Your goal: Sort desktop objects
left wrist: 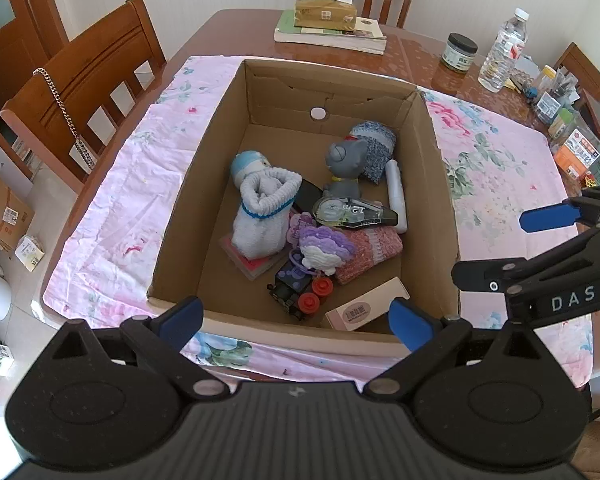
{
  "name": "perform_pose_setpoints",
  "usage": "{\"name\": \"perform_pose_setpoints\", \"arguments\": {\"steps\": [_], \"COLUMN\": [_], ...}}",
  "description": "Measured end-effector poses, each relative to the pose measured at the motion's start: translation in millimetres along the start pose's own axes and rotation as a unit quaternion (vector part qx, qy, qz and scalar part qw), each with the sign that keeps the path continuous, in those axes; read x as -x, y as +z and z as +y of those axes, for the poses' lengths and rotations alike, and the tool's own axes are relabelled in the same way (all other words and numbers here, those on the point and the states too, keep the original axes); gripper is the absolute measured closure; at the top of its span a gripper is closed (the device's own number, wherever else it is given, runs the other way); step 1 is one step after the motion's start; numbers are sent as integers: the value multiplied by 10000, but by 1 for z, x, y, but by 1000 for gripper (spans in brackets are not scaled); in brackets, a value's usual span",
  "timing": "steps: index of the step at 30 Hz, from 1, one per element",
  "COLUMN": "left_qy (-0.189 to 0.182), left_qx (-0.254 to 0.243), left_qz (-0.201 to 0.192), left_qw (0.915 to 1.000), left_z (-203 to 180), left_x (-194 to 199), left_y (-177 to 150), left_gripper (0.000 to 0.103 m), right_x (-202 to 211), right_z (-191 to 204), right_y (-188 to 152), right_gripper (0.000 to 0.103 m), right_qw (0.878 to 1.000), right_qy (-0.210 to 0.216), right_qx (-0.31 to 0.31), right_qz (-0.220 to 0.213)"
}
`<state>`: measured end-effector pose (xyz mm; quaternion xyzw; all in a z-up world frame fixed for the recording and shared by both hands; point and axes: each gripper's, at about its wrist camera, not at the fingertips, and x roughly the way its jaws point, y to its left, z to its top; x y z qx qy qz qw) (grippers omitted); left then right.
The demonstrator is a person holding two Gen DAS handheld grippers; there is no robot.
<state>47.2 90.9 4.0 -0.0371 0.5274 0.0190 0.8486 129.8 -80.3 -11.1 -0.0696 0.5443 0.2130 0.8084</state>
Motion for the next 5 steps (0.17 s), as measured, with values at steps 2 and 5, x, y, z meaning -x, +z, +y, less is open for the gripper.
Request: {"name": "perform_pose_setpoints", "arguments": {"steps": [2, 5], "left_qy": [-7, -45], "left_qx": [6, 38], "left_qz": [-3, 4], "left_qw": [10000, 10000], "left_z": [0, 0], "left_x": [0, 0], "left_y": [0, 0], "left_gripper": [4, 4], "right_x": [0, -1], "right_z": [0, 0], "right_y": [0, 0], "right_gripper": [0, 0], "right_qw": [10000, 10000], "right_qy": [-7, -7], "right_qx": [0, -3], "right_qz": [4, 11]}}
